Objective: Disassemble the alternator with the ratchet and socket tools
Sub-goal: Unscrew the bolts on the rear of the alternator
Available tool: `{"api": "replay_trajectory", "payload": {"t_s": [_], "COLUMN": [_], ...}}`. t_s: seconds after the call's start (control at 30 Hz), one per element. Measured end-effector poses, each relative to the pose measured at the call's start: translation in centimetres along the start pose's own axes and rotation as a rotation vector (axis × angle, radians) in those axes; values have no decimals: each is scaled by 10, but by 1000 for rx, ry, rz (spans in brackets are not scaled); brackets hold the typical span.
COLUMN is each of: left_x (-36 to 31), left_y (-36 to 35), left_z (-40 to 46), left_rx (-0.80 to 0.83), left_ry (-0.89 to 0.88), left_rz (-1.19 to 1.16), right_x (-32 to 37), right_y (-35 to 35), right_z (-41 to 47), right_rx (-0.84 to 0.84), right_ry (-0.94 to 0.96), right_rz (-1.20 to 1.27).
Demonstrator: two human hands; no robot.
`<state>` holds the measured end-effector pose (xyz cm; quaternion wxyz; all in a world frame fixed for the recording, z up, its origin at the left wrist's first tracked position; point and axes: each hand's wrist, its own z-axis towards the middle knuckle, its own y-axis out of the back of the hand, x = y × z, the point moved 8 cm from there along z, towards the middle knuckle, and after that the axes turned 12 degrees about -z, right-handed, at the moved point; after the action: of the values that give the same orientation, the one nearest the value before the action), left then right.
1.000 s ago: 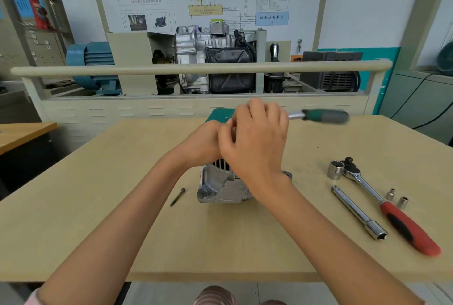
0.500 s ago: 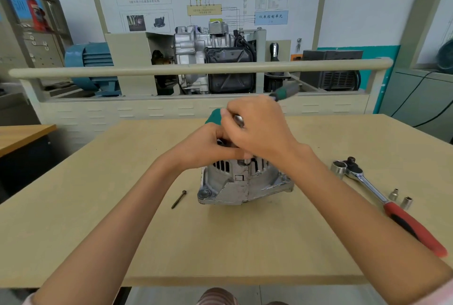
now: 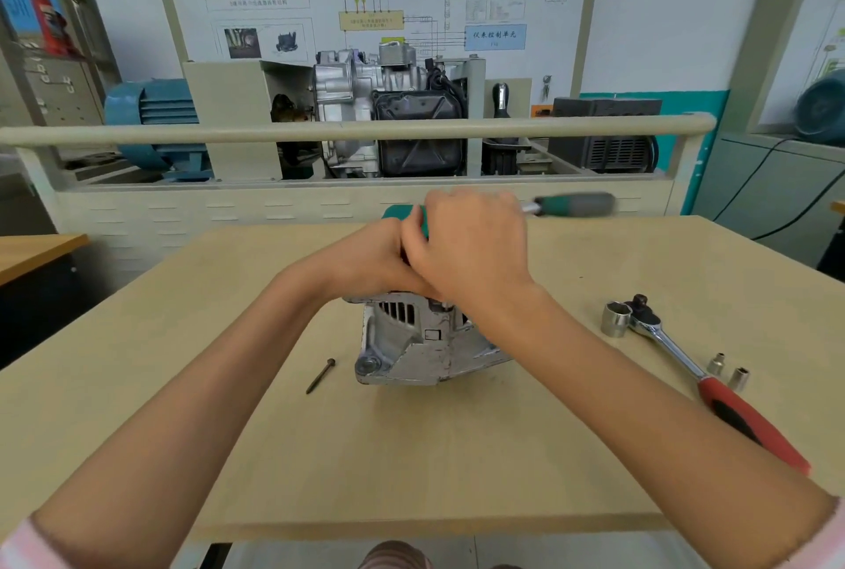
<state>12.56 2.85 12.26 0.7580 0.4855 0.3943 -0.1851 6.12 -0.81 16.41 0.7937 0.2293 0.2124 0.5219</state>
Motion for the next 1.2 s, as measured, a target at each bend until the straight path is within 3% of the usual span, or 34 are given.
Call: {"api": "replay_trajectory", "payload": {"t_s": [0.07,0.2,0.27,0.37,0.47,0.53,0.6,0.67,0.73,0.83,1.03,1.13,1.2], "left_x": [5,7,5,1,3,5,5,7,9,8,0,2,4], "left_y": [0,-4,-4,-6,-7,-3,2,3,3,-2,-10,-9,-6], "left_z": [-1,-2,-3,-5,-6,-6,-5,-4,-2,-2,-5,-6,-4], "left_rx": [-67,-68,-47,1,15,-29,-83,-123,-141,-101,25,3,-32], "left_ry": [-13,-23,-28,-35,-28,-39,-41,-27,-7,1,-16,-1,2], "left_rz": [16,-47,-86,-110,-114,-127,-92,-36,-34,-64,-79,-98,-121], "right_x": [-5,0,-1,-12,-10,-3,6,5,-1,-9,-2,-5,-4], "right_y": [-1,3,4,-3,-8,-4,-1,0,6,-3,-7,-5,-3], "right_z": [0,2,2,2,7,6,-1,-6,-5,1,7,6,2], "right_rx": [57,5,-30,-23,66,24,-53,-76,-19,50,129,96,37], "right_ry": [-90,7,59,52,58,136,153,2,-107,-27,181,137,148], "right_rz": [-158,-87,180,778,983,846,454,-101,-329,-56,814,846,508]}}
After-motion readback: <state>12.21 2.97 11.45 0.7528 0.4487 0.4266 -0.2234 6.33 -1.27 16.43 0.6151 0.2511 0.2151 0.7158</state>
